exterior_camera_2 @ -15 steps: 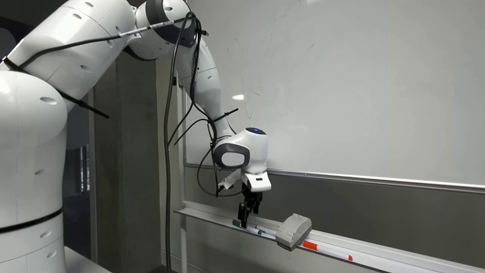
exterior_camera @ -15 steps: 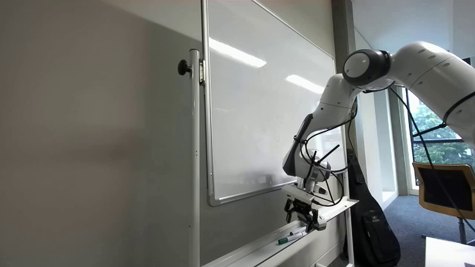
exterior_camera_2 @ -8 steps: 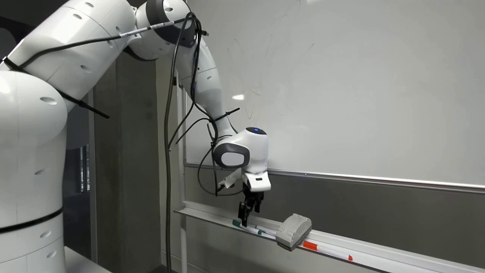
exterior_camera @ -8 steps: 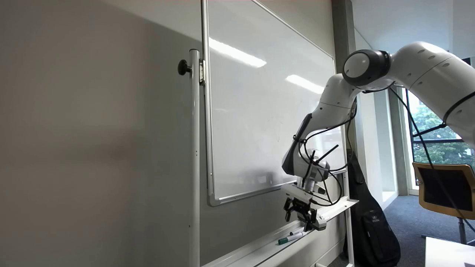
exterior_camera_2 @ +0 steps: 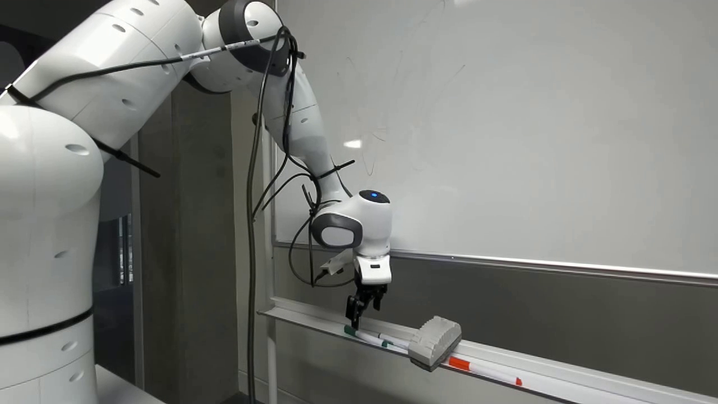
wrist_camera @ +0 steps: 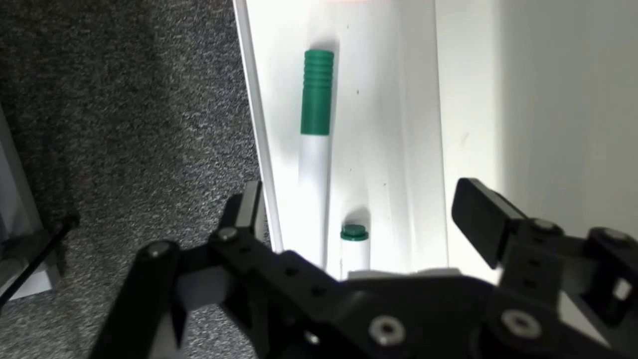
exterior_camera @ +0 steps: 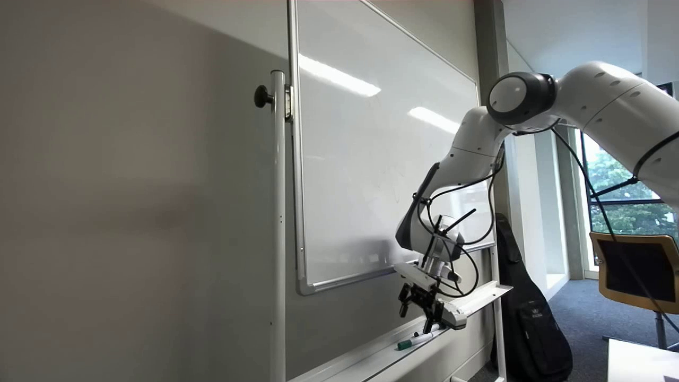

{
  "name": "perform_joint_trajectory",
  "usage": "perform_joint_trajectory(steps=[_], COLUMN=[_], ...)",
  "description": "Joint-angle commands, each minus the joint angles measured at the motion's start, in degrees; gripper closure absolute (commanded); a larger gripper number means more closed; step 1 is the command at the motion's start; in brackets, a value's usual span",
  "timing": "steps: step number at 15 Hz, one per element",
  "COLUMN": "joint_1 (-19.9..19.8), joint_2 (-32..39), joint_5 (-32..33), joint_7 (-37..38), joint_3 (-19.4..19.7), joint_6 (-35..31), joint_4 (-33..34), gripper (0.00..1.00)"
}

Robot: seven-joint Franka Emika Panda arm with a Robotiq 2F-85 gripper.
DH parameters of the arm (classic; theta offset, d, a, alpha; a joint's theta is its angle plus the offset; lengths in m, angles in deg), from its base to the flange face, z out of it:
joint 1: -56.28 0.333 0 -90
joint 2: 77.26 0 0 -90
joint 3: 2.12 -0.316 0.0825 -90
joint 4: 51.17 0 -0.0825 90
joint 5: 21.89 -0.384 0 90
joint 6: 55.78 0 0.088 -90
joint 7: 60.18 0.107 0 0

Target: Move the left marker to the left

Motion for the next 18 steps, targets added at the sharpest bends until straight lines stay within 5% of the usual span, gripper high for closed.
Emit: perform_joint_trajectory(steps=[1,7,8,12,18], joint_1=[1.9,2.33,2.33,2.37,2.6], joint_2=[3.2,6.27,6.43,6.78,6.05], joint_5=[-2.03,-2.39,-2.41,-2.54,-2.54], joint_7=[0.73,0.87,1.0,1.07,0.74], joint_3=[0.83,1.13,1.16,1.28,1.28], joint_6=[-1.51,-1.63,-1.44,-1.48,-1.65], joint_4=[2.05,3.99,4.2,4.52,3.89], gripper=[0.0,0.02,0.24,0.36,0.31])
